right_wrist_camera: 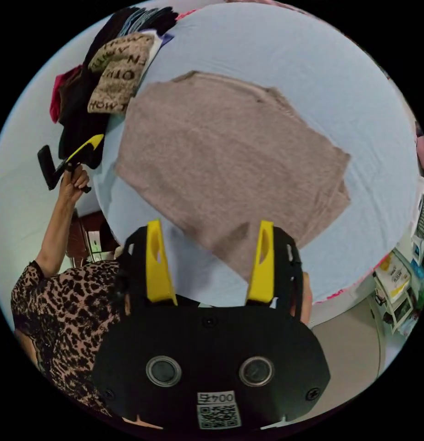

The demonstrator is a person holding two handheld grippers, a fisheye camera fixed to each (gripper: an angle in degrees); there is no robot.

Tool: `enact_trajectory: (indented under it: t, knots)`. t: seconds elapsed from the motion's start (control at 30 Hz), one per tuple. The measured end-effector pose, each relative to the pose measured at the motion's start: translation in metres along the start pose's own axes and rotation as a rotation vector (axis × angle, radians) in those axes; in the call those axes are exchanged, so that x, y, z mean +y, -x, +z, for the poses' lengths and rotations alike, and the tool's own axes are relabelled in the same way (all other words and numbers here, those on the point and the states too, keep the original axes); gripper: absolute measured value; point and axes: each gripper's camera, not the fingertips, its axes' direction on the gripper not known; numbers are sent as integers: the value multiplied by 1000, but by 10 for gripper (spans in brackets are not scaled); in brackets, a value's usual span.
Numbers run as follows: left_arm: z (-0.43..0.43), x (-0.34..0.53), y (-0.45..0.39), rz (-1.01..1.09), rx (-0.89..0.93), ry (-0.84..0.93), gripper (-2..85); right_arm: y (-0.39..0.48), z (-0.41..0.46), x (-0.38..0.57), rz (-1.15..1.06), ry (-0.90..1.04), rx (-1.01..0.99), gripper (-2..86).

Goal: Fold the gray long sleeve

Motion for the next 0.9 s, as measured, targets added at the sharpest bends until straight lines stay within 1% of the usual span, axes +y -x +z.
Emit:
enact_trajectory:
  t: [0.07,0.17,0.23,0.27,0.53,0.67,0.7,0.83,0.9]
  knots:
    - [5,47,-14,54,-69,46,56,23,15,-15,22,35,54,84]
    - [18,99,-21,109,-168,105,69,38,31,-36,64,106,58,73]
    - [27,121,-22,126,-196,134,74,46,28,-44,76,90,54,64]
    - [33,132,-22,139,-211,148,76,50,25,-48,88,93,90,58]
    - [72,148,-17,242,-287,161,73,74,9,-75,189,134,113,49]
    - [94,152,-14,298,-283,184,37,85,6,-89,201,173,130,49]
    - [95,153,-15,306,-290,184,31,87,5,-91,196,175,137,49]
    - [93,159,-17,326,-310,137,15,103,6,-94,33,180,197,47]
    - [92,163,-11,317,-315,131,13,108,7,-92,-2,159,221,46]
